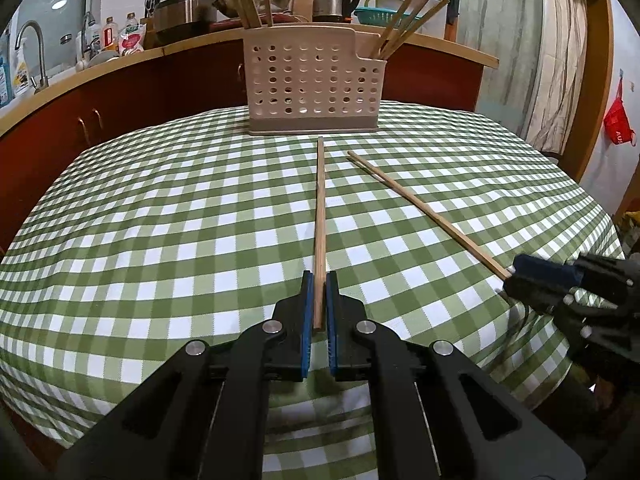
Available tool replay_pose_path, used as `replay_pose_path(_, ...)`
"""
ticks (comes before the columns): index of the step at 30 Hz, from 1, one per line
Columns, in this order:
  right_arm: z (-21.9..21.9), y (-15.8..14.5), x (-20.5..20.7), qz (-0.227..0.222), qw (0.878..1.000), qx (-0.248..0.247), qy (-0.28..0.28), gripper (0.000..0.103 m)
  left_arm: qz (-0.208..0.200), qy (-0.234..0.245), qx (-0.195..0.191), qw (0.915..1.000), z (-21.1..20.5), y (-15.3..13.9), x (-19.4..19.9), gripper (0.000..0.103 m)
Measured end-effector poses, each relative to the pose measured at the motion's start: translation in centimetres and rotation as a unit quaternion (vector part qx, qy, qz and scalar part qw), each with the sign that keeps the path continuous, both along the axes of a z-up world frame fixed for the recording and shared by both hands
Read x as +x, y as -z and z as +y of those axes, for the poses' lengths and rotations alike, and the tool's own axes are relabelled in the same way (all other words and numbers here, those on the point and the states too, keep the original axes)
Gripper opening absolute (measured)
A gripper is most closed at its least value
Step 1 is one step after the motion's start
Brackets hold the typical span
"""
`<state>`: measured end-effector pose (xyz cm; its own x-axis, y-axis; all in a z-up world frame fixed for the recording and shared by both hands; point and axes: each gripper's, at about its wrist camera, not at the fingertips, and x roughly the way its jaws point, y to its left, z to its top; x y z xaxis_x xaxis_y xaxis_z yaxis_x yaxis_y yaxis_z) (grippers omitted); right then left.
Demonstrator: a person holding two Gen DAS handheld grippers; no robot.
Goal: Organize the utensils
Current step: 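Close the right tool on a chopstick while the left tool grasps the last one, then lift both held chopsticks and lower them into the pink caddy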
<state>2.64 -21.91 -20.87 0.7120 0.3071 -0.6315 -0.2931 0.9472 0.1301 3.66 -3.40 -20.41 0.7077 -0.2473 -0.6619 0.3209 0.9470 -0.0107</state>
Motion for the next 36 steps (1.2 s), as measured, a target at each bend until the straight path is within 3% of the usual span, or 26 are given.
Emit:
replay_pose_path(2,0.1,0.0,-0.2,0.0,1.0,-0.004,0.0,0.022,0.001,-0.002,0.0,1.0,0.2,0.0,-0.1,0.007)
replay_pose_path(3,0.0,0.0,-0.3,0.004,1.0,-0.004,-0.001,0.01,0.001,-0.003,0.0,1.0,0.3,0.0,-0.1,0.007)
replay_pose_path(6,0.1,0.0,-0.7,0.007,1.0,-0.004,-0.003,0.006,-0.001,-0.005,-0.001,1.0,0.5,-0.2,-0.3,0.007)
replay_pose_path(16,0.4,-3.0,-2.1,-0.064,0.997,-0.032,0.005,0.006,-0.026,-0.023,-0.005,0.9994,2.0,-1.9,-0.9,0.007)
replay_pose_path(26,-0.5,-7.7,-2.4,-0.136,0.99,-0.022,0.023,0.006,-0.075,-0.041,-0.018,0.9962,3.3,-5.5,-1.4,0.007)
replay_pose_path(32,-0.7,-8.7,-2.3,-0.153,0.988,-0.02,0.025,0.006,-0.101,-0.049,-0.026,0.9933,4.1,-7.6,-1.4,0.007)
replay_pose_path(36,-0.5,-8.3,-1.8,-0.139,0.99,-0.024,0.023,0.006,-0.109,-0.054,-0.028,0.9922,4.5,-8.3,-1.2,0.006)
